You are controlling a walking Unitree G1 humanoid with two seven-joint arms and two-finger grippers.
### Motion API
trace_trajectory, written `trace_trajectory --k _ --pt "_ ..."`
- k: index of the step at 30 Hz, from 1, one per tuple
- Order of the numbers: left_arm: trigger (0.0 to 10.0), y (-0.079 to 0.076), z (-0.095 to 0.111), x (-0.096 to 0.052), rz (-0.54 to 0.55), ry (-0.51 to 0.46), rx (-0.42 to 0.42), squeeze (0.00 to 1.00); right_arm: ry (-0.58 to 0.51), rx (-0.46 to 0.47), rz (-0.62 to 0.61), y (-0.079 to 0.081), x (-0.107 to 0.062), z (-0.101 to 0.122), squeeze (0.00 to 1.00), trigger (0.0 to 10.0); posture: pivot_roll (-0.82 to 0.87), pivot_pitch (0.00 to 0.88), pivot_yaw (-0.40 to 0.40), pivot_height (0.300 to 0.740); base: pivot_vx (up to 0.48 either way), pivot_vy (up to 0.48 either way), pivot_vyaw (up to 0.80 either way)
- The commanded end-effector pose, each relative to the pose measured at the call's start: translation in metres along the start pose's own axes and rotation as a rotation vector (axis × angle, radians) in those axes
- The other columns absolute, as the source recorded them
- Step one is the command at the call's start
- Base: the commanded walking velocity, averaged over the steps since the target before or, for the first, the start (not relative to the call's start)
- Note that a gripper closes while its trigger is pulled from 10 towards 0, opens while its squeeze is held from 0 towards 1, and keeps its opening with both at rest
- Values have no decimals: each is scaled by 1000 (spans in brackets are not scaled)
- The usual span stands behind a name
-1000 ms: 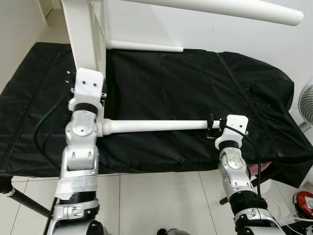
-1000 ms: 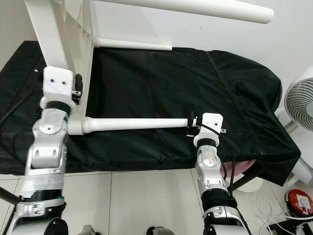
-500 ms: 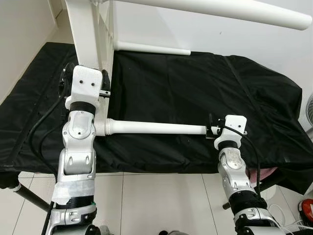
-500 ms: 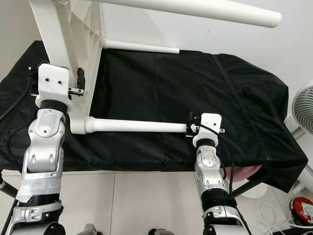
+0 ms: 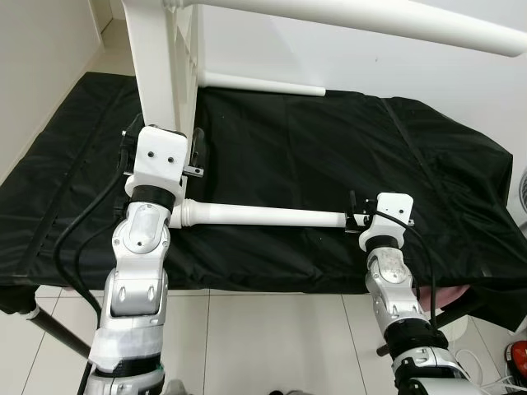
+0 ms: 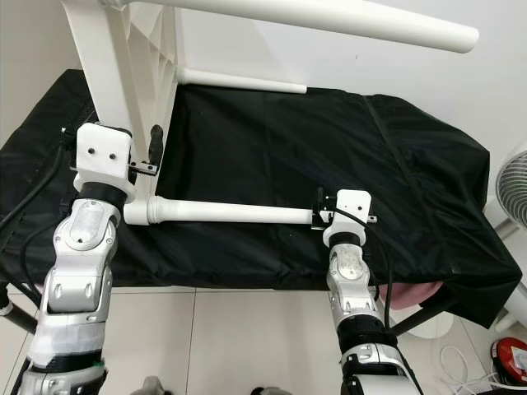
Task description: Building children table
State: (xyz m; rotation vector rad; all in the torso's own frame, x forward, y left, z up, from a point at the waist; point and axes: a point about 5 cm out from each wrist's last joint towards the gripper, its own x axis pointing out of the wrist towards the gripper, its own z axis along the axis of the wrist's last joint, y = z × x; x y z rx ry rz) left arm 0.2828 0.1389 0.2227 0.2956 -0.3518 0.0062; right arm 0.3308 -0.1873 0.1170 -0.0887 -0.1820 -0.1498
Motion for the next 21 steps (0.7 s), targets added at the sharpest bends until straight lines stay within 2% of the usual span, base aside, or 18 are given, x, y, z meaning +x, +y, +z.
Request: trace_trajectory --k 1,6,8,11,16,21 --pt "10000 -5 1 -3 -15 16 9 0 1 5 -2 1 0 -1 0 10000 36 0 -82 740 0 0 0" --pt "10000 -2 -3 -11 29 71 55 0 2 8 11 4 2 -1 0 10000 46 0 -87 740 0 0 0" --pt "10000 0 -4 -19 18 73 77 0 3 9 21 6 3 -1 0 10000 56 0 -97 740 0 0 0" --pt "10000 0 -4 -22 8 75 78 0 4 10 24 7 3 -1 0 10000 56 0 -97 740 0 0 0" --pt "10000 -2 -3 -32 -66 73 95 0 5 11 32 9 5 0 0 10000 65 0 -103 740 0 0 0" --pt "10000 -10 -7 -46 -209 99 90 0 4 11 40 10 6 0 0 10000 67 0 -108 740 0 0 0"
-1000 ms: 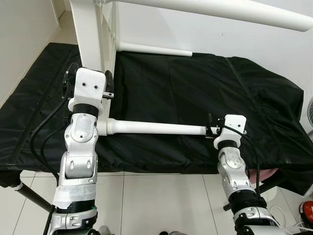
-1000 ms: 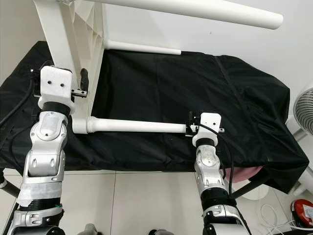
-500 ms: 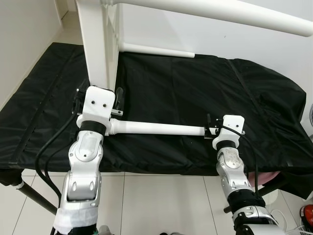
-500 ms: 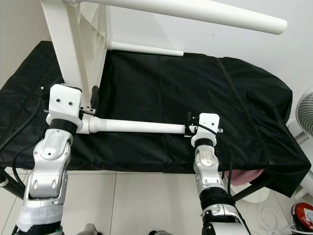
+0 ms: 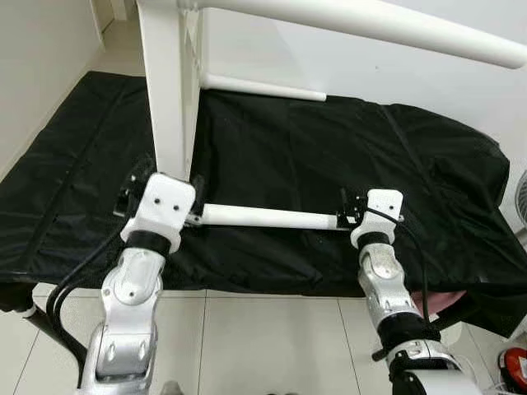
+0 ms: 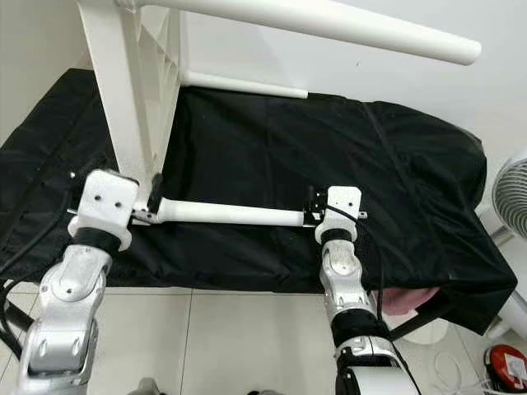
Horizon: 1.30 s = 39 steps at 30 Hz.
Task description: Building children table
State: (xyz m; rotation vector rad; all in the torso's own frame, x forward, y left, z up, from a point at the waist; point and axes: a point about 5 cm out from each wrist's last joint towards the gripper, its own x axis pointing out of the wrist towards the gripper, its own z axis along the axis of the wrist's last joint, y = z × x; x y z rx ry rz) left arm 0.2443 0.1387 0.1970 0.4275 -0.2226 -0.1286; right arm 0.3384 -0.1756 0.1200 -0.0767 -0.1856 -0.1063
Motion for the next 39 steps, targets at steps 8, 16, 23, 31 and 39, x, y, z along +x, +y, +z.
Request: trace_trajectory --k 8,16,23,31,39 --pt "10000 -26 -10 -12 -248 5 -129 0 8 -9 4 -2 -1 -4 0 10000 59 0 -104 740 0 0 0" --pt "10000 -43 -39 -8 -344 72 -315 0 1 -22 55 6 -5 -6 0 10000 42 0 -102 740 0 0 0" --pt "10000 -53 -53 6 -398 121 -497 0 -17 -33 140 21 -13 -6 0 10000 22 0 -94 740 0 0 0" --pt "10000 -53 -51 22 -427 117 -527 0 -48 -14 192 33 -14 2 0 10000 15 0 -90 740 0 0 0" --pt "10000 -49 -45 32 -443 53 -473 0 -62 -3 227 36 -14 4 0 10000 15 0 -90 740 0 0 0"
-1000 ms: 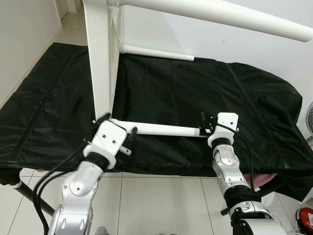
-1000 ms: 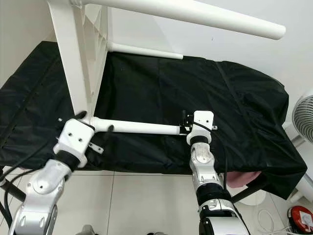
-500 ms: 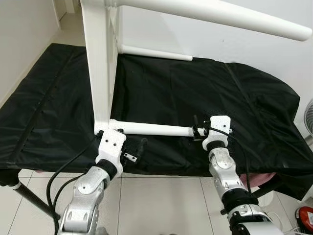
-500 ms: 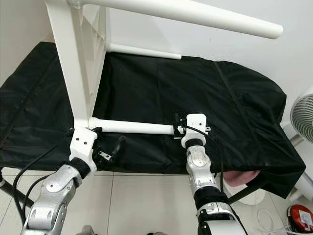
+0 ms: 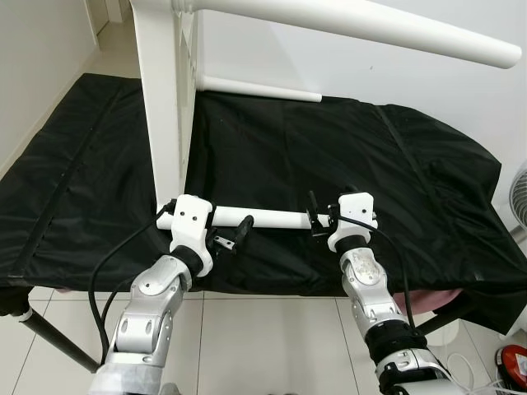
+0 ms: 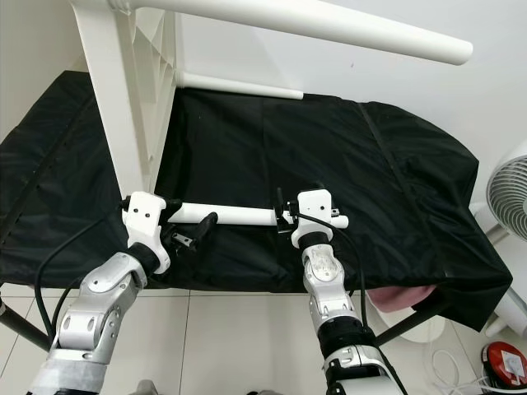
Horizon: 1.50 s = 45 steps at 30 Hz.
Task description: Building children table
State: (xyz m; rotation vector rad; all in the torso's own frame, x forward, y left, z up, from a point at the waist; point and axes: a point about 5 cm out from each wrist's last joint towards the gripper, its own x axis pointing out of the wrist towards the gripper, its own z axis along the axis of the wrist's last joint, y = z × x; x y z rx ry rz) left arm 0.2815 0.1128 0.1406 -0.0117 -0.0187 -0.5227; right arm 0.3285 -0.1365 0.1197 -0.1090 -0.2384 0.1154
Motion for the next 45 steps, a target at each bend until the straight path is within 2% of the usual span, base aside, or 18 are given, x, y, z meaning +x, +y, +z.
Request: trace_trajectory --k 1,8,11,15,16,18,19,21,22,23,26,30,34,37,45 --pt "10000 -5 1 3 -69 -14 17 0 0 6 6 -1 -1 -1 0 10000 15 0 -90 740 0 0 0" --pt "10000 -1 1 4 -17 -64 9 0 7 32 48 8 -11 -5 0 10000 23 0 -93 740 0 0 0" --pt "10000 4 -1 -3 74 -83 -29 0 9 41 57 11 -20 -6 0 10000 17 0 -88 740 0 0 0" --pt "10000 5 -2 -5 102 -85 -40 0 7 49 57 11 -22 -5 0 10000 16 0 -88 740 0 0 0" --pt "10000 9 -3 -10 157 -86 -52 0 16 56 46 11 -24 -5 0 10000 20 0 -90 740 0 0 0" --pt "10000 9 -3 -10 157 -86 -52 0 16 56 46 11 -24 -5 0 10000 20 0 -90 740 0 0 0" --pt "10000 13 -6 -16 212 -89 -56 0 31 62 46 13 -27 -5 0 10000 22 0 -91 740 0 0 0" --pt "10000 13 -6 -16 212 -89 -56 0 31 62 46 13 -27 -5 0 10000 22 0 -91 740 0 0 0" --pt "10000 18 -10 -23 295 -82 -48 0 45 48 44 15 -33 -7 0 10000 24 0 -90 740 0 0 0" --pt "10000 18 -10 -23 295 -82 -48 0 45 48 44 15 -33 -7 0 10000 24 0 -90 740 0 0 0" --pt "10000 24 -17 -34 417 -76 -53 0 96 30 16 16 -45 -12 0 10000 39 0 -106 740 0 0 0" --pt "10000 24 -16 -33 428 -74 -51 0 100 31 15 16 -46 -11 0 10000 40 0 -111 740 0 0 0" --pt "10000 23 -7 -27 381 -94 6 0 30 6 61 18 -44 1 0 10000 30 0 -105 740 0 0 0" --pt "10000 25 -8 -27 388 -96 -5 0 9 -18 41 16 -46 1 0 10000 30 0 -105 740 0 0 0" --pt "10000 25 -16 -28 432 -105 -14 0 13 3 31 12 -50 -2 0 10000 16 0 -99 740 0 0 0"
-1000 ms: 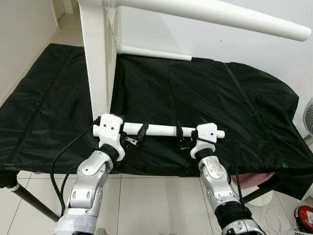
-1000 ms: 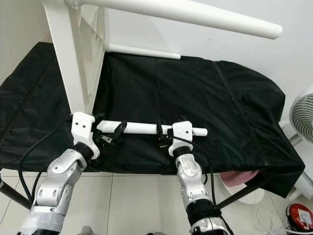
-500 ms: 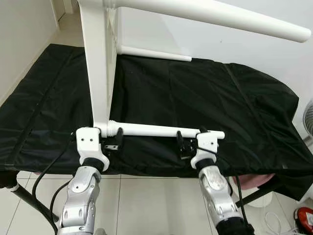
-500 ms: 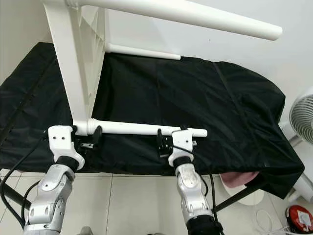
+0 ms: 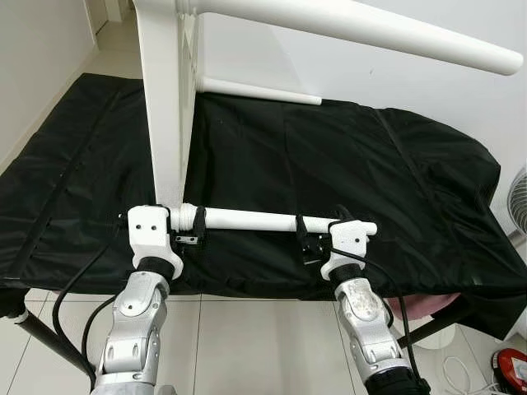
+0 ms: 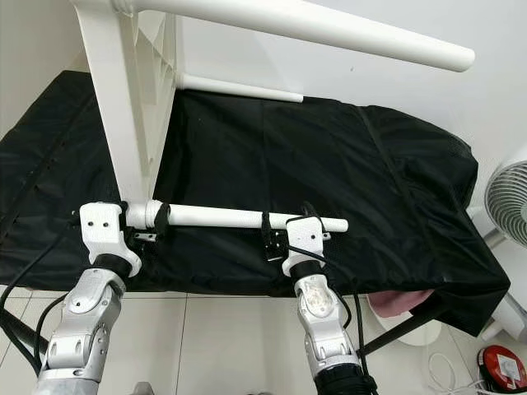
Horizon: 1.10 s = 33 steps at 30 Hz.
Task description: Building children table
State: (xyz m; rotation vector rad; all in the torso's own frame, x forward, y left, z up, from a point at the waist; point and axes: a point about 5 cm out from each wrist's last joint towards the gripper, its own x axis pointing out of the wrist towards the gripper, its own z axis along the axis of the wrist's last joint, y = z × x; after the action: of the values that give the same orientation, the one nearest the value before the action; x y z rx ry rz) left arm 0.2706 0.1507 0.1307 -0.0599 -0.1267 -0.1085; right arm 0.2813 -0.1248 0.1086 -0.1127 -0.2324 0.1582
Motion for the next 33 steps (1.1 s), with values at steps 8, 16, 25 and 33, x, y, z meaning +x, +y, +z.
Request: trace_trajectory --k 8,16,25,33 --pt "10000 0 -16 -1 56 11 -15 0 29 42 14 -8 -2 -13 0 10000 20 0 -102 740 0 0 0" --pt "10000 0 -15 -8 2 -2 -12 0 30 39 23 -6 2 -11 0 10000 40 0 -105 740 0 0 0" --pt "10000 -4 -12 -8 -41 -20 32 0 14 57 48 -4 6 -5 0 10000 45 0 -111 740 0 0 0" --pt "10000 -6 -13 -8 -25 2 12 0 40 42 61 2 8 -4 0 10000 44 0 -114 740 0 0 0"
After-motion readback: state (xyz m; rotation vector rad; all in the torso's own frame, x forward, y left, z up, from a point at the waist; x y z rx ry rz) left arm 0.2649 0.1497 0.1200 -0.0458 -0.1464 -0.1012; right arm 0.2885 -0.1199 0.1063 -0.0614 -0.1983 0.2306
